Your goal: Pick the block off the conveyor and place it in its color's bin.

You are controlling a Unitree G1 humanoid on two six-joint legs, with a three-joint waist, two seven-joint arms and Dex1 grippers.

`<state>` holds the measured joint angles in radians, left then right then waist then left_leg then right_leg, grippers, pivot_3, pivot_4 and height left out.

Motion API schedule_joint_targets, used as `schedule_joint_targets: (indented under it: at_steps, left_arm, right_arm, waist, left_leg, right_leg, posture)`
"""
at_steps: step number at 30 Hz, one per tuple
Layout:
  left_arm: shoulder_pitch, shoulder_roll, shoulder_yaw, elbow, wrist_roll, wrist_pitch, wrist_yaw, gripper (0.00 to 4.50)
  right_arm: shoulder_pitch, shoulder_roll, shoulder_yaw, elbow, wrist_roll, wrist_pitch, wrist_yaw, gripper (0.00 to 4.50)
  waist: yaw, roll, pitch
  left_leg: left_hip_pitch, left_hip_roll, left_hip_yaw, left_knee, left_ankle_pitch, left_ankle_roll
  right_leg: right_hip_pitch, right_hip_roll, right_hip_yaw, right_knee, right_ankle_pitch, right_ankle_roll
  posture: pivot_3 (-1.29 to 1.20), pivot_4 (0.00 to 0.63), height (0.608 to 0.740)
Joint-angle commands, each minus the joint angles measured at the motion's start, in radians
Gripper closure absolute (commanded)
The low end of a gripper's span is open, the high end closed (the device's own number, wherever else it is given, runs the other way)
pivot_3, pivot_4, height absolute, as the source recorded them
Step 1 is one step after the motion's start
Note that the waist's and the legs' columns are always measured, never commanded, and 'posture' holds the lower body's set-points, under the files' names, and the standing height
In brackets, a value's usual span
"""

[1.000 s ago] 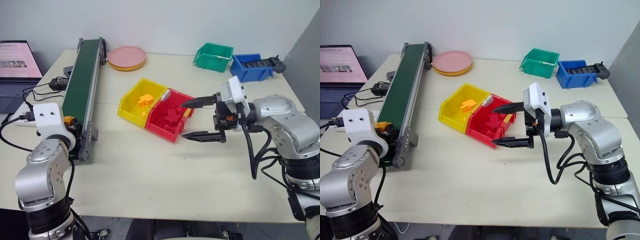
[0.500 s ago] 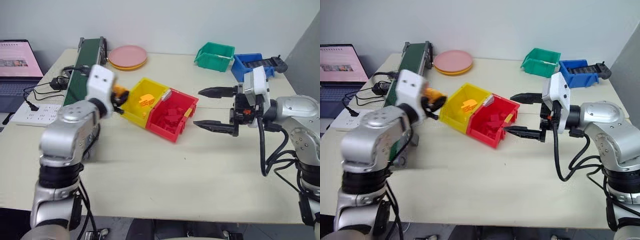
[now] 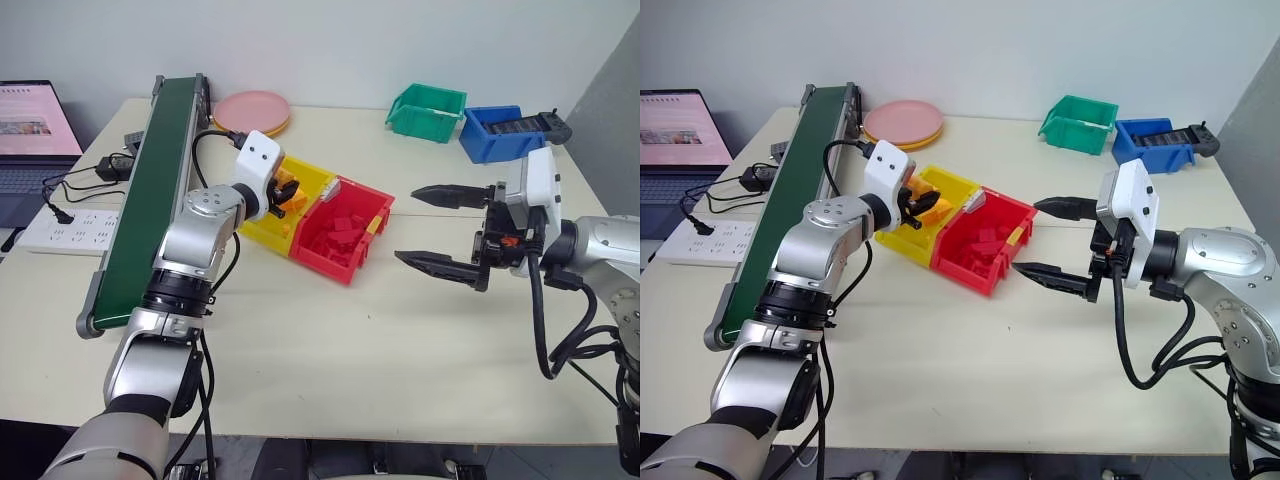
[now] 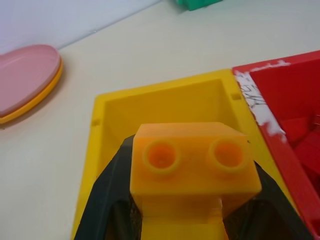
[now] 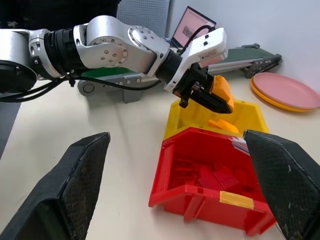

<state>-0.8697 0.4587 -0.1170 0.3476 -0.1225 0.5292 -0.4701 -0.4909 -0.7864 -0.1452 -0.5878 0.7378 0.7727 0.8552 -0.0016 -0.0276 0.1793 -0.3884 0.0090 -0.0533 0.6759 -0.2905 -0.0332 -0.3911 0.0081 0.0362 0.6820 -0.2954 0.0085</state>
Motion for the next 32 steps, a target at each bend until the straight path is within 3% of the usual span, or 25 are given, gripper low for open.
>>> schedule_joint_targets:
  at_steps: [1, 10, 25, 32]
  left_arm:
    - [-0.032, -0.004, 0.030, 0.011, 0.018, -0.050, 0.002, 1.59]
    - [-0.029, 0.002, 0.036, -0.012, 0.020, -0.035, -0.034, 0.01]
    - [0.077, 0.050, 0.107, -0.305, -0.031, 0.092, -0.067, 0.01]
    - [0.192, 0.053, 0.166, -0.474, -0.075, 0.131, -0.053, 0.01]
  right_arm:
    - [-0.005, -0.017, -0.040, -0.029, 0.027, -0.002, -0.025, 0.00]
    - [-0.005, -0.050, -0.036, -0.007, 0.034, 0.009, -0.040, 0.00]
    - [0.000, -0.084, 0.017, 0.064, -0.062, -0.053, -0.003, 0.00]
    - [0.056, -0.087, 0.017, 0.139, -0.159, -0.165, 0.023, 0.00]
  waist:
    - [0.000, 0.000, 0.000]
    - [0.000, 0.000, 0.000]
    - [0.000, 0.000, 0.000]
    - [0.000, 0.000, 0.000]
  left_leg:
    - [0.000, 0.000, 0.000, 0.000, 0.000, 0.000]
    - [-0.001, 0.000, -0.001, 0.001, 0.000, 0.000]
    - [-0.002, 0.000, -0.001, 0.001, 0.000, 0.000]
    - [-0.003, 0.001, 0.000, 0.001, 0.000, 0.000]
  right_leg:
    - [0.000, 0.000, 0.000, 0.000, 0.000, 0.000]
    - [0.000, 0.000, -0.001, 0.000, 0.000, 0.000]
    - [-0.001, 0.000, -0.001, 0.001, 0.000, 0.000]
    - [-0.002, 0.000, -0.001, 0.001, 0.000, 0.000]
  posture:
    - [0.00, 0.150, 0.740]
    - [0.00, 0.150, 0.740]
    - [0.00, 0.150, 0.740]
    - [0.00, 0.150, 0.740]
